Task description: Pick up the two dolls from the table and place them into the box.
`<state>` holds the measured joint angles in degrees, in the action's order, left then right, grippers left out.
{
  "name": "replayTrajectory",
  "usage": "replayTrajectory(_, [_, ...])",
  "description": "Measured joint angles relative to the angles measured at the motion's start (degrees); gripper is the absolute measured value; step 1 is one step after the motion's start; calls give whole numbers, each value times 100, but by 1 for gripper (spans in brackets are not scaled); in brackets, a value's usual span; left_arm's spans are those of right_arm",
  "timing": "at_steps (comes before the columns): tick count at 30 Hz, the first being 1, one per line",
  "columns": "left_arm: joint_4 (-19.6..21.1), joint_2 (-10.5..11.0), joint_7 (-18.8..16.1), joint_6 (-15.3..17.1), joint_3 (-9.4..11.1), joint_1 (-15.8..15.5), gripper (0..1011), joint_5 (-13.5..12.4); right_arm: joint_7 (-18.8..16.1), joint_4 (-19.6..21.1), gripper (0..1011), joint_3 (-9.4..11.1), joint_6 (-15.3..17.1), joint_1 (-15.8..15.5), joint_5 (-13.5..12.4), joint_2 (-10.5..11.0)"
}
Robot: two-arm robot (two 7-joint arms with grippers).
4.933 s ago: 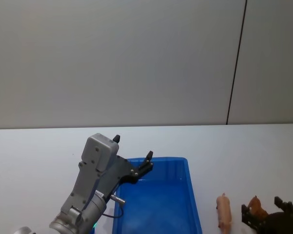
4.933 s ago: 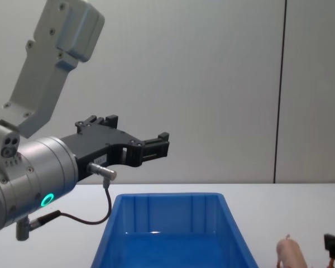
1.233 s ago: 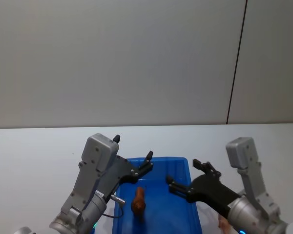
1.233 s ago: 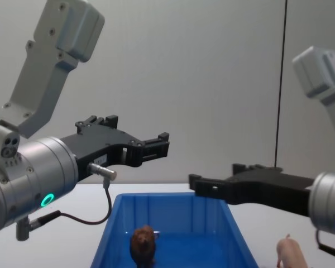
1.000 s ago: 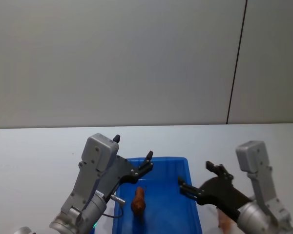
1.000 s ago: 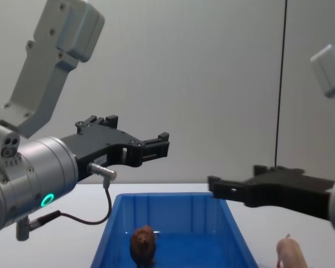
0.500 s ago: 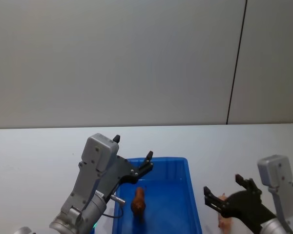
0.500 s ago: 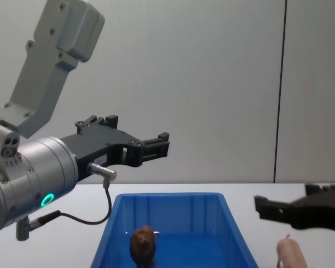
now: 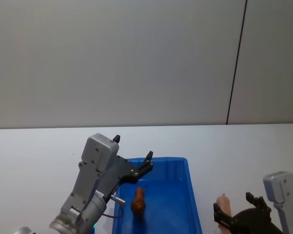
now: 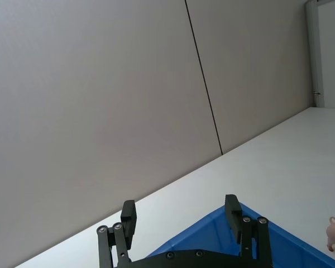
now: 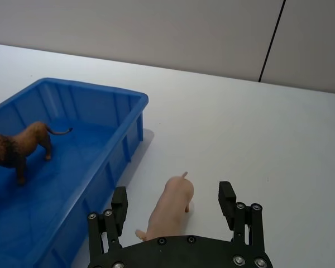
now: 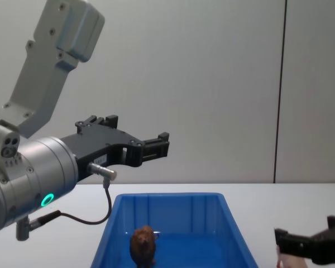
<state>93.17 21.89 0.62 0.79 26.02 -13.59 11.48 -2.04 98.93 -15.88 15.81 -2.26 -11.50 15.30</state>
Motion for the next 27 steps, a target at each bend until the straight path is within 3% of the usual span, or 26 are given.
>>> replayTrajectory(17, [0,0,0,0,0,0,1001,0,62,-334,1001,-54,-105,-67,85,-91])
replayTrajectory(27, [0,0,0,0,0,0,1001,0,-71,-641,1001,-94,-264,28,130,-202])
